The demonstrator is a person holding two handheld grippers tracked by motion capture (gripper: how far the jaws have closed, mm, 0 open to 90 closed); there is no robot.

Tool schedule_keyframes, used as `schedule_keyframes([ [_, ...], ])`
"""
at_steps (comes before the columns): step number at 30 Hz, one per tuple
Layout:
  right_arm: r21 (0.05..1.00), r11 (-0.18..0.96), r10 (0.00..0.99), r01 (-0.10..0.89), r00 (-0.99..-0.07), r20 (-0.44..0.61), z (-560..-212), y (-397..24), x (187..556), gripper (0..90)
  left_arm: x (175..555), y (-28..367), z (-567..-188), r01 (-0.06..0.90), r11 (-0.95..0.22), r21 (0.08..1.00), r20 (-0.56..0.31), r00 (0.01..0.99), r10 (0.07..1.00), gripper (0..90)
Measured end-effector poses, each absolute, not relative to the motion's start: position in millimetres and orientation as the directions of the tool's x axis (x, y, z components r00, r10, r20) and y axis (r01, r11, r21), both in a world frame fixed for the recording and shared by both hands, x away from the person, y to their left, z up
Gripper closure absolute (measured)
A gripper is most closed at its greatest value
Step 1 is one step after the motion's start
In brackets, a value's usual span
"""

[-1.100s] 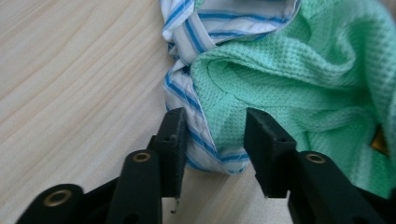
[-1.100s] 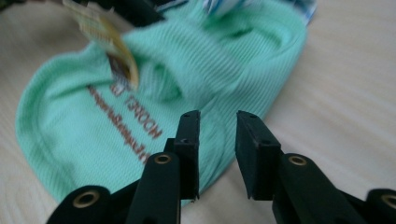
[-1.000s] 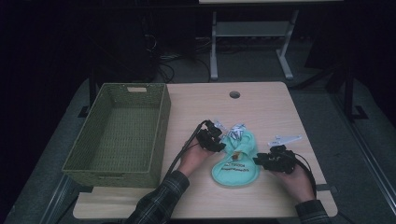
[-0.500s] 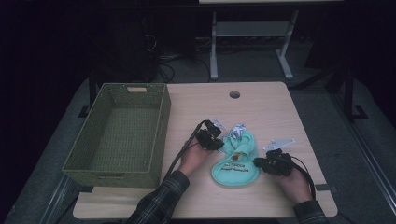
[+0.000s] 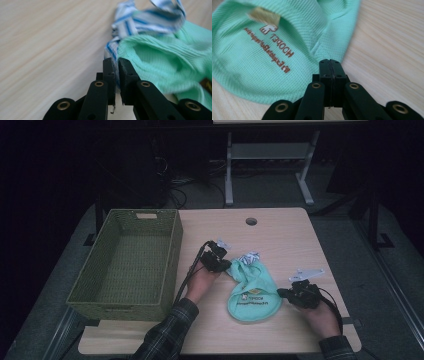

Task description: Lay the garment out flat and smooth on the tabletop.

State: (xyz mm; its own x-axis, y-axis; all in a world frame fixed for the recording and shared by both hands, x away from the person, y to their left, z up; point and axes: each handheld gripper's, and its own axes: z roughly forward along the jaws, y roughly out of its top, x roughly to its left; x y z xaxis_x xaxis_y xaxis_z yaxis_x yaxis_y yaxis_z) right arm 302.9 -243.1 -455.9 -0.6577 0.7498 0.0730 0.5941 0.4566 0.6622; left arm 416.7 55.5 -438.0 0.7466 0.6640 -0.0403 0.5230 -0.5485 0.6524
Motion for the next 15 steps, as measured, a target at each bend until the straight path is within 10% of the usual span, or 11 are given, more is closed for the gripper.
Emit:
schedule_keyframes([
  [15, 0.67, 0.439, 0.753, 0.599, -0.652, 0.09, -456.8, -249.0, 303.2, 76.1, 416.2, 64.3, -430.5, 0.54, -0.532, 0.653, -0.035, 0.723, 0.69, 71.5],
])
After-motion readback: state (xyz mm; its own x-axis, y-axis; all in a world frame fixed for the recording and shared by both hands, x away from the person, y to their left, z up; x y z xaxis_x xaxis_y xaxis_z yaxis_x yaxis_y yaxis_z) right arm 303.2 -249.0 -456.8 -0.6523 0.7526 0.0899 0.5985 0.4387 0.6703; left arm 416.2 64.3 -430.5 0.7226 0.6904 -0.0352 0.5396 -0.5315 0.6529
